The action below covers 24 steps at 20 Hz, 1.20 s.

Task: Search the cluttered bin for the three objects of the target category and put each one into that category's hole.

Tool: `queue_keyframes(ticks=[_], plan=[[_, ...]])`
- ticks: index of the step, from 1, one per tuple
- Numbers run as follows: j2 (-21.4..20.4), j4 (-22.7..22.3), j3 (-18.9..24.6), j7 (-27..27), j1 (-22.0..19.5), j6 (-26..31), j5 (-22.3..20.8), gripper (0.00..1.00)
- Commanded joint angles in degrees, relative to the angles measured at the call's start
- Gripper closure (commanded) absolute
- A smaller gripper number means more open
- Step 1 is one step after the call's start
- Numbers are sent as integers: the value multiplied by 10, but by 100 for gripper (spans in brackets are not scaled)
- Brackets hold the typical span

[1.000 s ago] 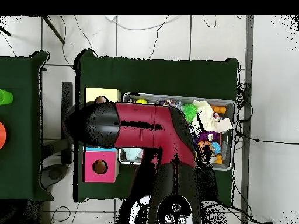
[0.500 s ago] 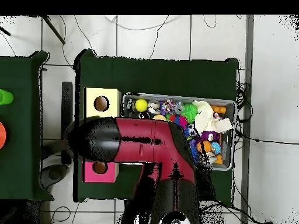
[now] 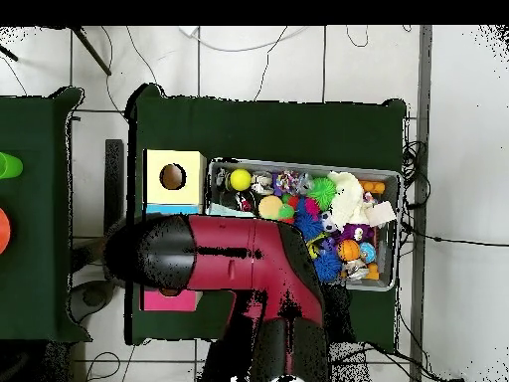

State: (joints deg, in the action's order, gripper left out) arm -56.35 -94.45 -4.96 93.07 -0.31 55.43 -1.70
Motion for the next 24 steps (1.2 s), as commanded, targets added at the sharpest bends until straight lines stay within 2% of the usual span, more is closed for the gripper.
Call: queue_keyframes(ticks=[1, 10, 15, 24], plan=[[-2, -54, 15, 24, 7, -8, -46, 100], [3, -63, 10, 38, 20, -27, -46, 100], [1, -63, 12, 31, 19, -18, -39, 100], [13, -65, 7, 42, 28, -38, -52, 100]])
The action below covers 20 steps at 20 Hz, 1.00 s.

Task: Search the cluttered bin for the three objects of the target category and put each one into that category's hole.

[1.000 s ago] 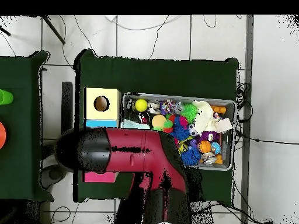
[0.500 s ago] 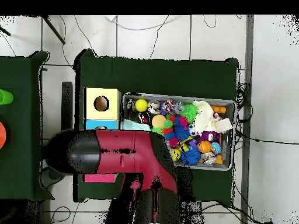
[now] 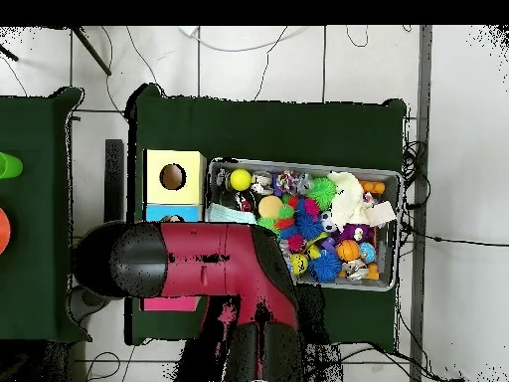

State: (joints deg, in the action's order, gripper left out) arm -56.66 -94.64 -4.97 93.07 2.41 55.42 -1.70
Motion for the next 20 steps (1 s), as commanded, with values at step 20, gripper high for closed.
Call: queue_keyframes(ticks=[20], plan=[[53, -76, 7, 70, 10, -103, -65, 100]])
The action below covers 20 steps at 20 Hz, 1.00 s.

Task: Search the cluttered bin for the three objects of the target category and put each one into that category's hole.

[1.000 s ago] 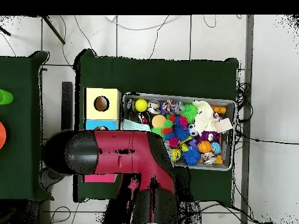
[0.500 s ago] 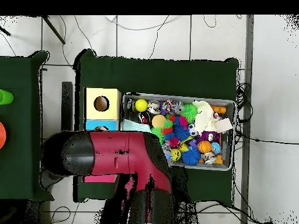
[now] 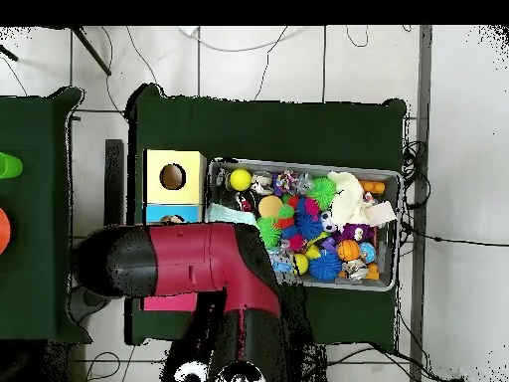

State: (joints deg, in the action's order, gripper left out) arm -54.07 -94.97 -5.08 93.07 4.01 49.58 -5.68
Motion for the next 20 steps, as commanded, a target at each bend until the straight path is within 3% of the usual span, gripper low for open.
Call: queue_keyframes(ticks=[1, 20], plan=[[28, -72, 6, 74, -3, -44, -26, 100], [-8, -77, -9, 71, 17, -5, -17, 100]])
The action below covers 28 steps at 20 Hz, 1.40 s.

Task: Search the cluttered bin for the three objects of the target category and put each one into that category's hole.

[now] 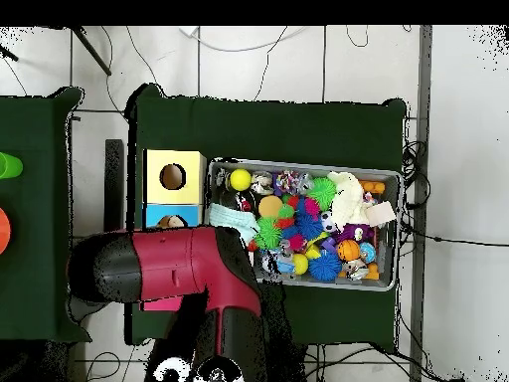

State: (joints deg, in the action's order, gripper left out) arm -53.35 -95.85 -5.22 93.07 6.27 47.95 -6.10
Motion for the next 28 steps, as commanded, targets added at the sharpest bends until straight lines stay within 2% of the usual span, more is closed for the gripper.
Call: queue_keyframes(ticks=[1, 5, 11, 16, 23, 28], plan=[[-17, -71, -7, 69, -6, 11, -13, 100], [-29, -92, 0, 59, -17, -4, -5, 100], [-38, -109, -2, 55, -17, -18, -17, 100], [-26, -110, -10, 80, 0, -33, -35, 100], [-17, -119, -16, 100, 19, -48, -35, 100], [7, -96, -31, 128, 50, -34, -43, 100]])
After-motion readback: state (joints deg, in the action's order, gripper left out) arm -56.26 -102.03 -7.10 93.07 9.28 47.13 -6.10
